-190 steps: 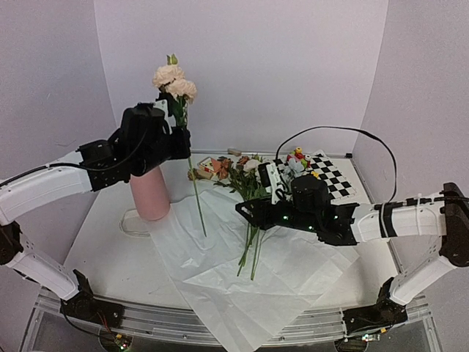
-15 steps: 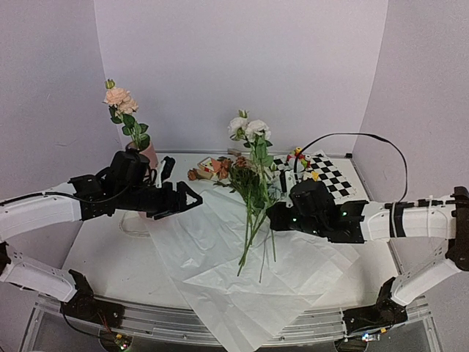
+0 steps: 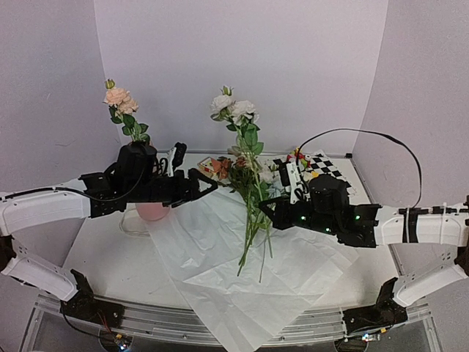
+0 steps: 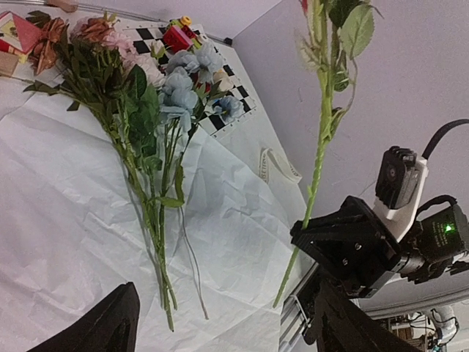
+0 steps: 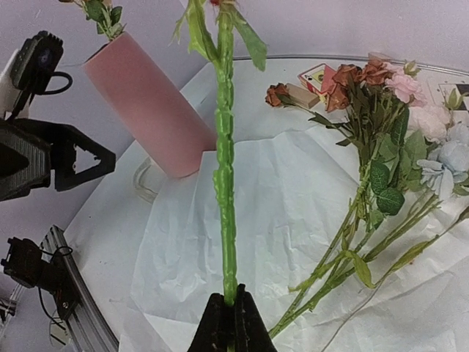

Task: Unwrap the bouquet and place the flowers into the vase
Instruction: Pick up the fake flower from the wrapping paper, then insert the fake flower into the vase.

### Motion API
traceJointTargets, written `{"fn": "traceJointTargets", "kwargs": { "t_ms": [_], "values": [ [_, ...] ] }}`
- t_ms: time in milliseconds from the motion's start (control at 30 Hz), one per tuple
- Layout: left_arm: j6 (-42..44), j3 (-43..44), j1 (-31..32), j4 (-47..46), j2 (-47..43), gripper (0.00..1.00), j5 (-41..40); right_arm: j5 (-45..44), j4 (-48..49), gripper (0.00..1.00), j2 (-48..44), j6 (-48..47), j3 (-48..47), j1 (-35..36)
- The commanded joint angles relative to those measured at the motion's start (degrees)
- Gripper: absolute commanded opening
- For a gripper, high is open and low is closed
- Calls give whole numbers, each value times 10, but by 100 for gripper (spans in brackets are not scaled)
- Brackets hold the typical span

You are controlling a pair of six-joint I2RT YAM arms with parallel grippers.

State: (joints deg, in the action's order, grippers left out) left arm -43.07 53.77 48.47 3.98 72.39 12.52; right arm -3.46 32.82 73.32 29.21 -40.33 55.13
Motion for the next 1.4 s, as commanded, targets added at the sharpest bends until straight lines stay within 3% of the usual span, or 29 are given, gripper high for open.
{"fn": "traceJointTargets", "kwargs": {
  "t_ms": [0,467,733,933,1133,1367],
  "values": [
    [-6,43,6,-86,19,82,13,79,60,0,-9,-23,-1,-2],
    [-13,115,12,-131,86,77,21,171,122,0,2,3,1,-1],
    [11,130,13,-132,81,61,20,190,142,0,15,12,2,0],
    [17,134,14,-133,76,54,28,194,143,0,28,14,-5,1],
    [25,130,14,-133,74,38,22,208,150,0,44,11,-15,7],
    [34,110,14,-132,57,5,-13,209,151,2,52,9,-15,10]
  ]
}}
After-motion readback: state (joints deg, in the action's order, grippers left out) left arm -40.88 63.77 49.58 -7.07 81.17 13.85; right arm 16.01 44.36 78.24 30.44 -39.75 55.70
